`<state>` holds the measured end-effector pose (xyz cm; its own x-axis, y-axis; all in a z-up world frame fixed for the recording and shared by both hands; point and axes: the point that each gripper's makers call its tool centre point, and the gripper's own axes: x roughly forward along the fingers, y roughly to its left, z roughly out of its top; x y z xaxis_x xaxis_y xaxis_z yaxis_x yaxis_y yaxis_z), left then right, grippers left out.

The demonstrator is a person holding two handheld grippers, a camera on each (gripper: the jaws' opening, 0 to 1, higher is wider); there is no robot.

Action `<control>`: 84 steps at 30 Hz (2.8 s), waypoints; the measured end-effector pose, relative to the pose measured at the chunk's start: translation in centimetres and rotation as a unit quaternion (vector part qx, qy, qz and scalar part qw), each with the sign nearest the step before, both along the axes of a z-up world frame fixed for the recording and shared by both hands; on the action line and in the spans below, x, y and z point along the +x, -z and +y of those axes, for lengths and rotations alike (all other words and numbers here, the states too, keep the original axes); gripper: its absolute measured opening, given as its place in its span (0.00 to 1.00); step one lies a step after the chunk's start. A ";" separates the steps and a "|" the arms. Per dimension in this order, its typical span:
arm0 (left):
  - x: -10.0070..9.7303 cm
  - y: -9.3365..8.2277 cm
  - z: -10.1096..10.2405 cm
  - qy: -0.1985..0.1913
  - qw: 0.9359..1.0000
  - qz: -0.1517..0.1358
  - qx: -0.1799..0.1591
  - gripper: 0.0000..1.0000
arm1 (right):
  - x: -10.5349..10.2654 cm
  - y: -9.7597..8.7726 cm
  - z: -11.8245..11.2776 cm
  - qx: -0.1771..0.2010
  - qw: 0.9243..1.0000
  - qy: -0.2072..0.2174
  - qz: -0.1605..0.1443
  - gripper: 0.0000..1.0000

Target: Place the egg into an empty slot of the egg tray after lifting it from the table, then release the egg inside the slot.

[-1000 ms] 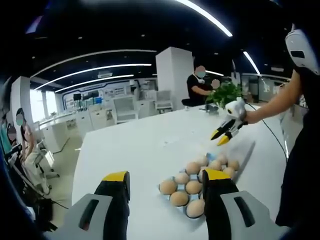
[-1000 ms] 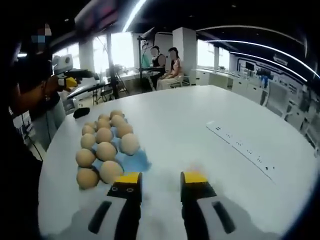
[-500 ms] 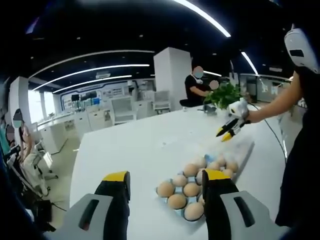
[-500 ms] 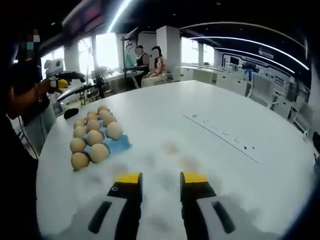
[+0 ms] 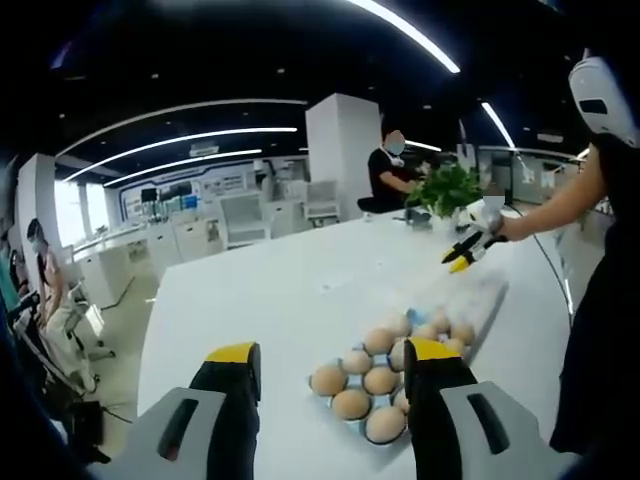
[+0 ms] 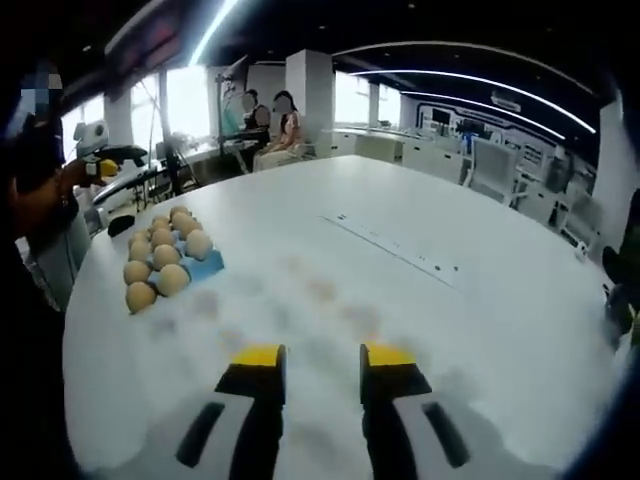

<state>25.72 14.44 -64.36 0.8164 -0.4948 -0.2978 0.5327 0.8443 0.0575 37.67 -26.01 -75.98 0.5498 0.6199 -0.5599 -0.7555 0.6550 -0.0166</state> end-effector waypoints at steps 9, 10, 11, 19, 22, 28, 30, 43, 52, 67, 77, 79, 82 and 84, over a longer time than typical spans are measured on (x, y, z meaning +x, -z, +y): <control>0.0 -0.1 -0.1 0.002 1.000 0.000 0.002 0.58 | 0.6 0.1 -4.2 -0.001 0.998 0.056 0.002 0.29; 0.0 -0.1 -0.1 0.002 1.000 0.001 0.002 0.58 | 0.6 0.1 -4.5 -0.001 0.998 0.059 0.001 0.29; 0.0 -0.1 -0.1 0.002 1.000 0.001 0.002 0.58 | 0.7 0.2 -4.9 -0.002 0.998 0.064 0.001 0.29; 0.0 -0.1 -0.3 0.004 1.000 0.001 0.002 0.58 | 0.8 0.5 -6.7 -0.006 0.996 0.085 0.003 0.29; 0.0 -0.1 -0.3 0.004 1.000 0.002 0.002 0.58 | 0.8 0.8 -7.4 -0.004 0.995 0.097 0.007 0.29; 0.1 0.0 -0.2 0.003 1.000 0.003 0.004 0.58 | 0.8 1.8 -8.1 -0.003 0.994 0.107 0.026 0.27; 0.1 0.0 -0.1 0.003 1.000 0.003 0.003 0.57 | 1.0 2.1 -8.4 0.001 0.993 0.117 0.035 0.26; 0.0 -0.1 0.2 -0.002 1.000 0.003 0.005 0.57 | 0.5 2.3 -7.8 -0.004 0.992 0.118 0.038 0.24; 0.0 0.0 0.3 -0.001 1.000 0.004 0.005 0.57 | 0.4 2.1 -7.7 -0.021 0.994 0.101 0.029 0.24; 0.0 0.3 0.3 -0.001 1.000 0.006 0.002 0.57 | 0.6 -1.0 -6.1 -0.003 0.997 0.082 -0.003 0.24; -0.1 0.2 0.4 -0.001 1.000 0.004 0.002 0.57 | 0.6 -1.2 -3.8 -0.001 0.999 0.053 -0.005 0.24; 0.0 0.1 0.4 -0.002 1.000 0.003 0.000 0.57 | 0.4 -1.0 -2.9 0.002 0.999 0.043 0.001 0.24; -0.1 0.2 0.4 -0.001 1.000 0.004 0.001 0.57 | 0.4 -1.3 -1.0 0.012 1.000 0.022 -0.002 0.24; -0.2 0.2 0.4 -0.002 1.000 0.005 0.000 0.57 | 0.4 -1.6 0.0 0.014 1.000 0.013 -0.004 0.24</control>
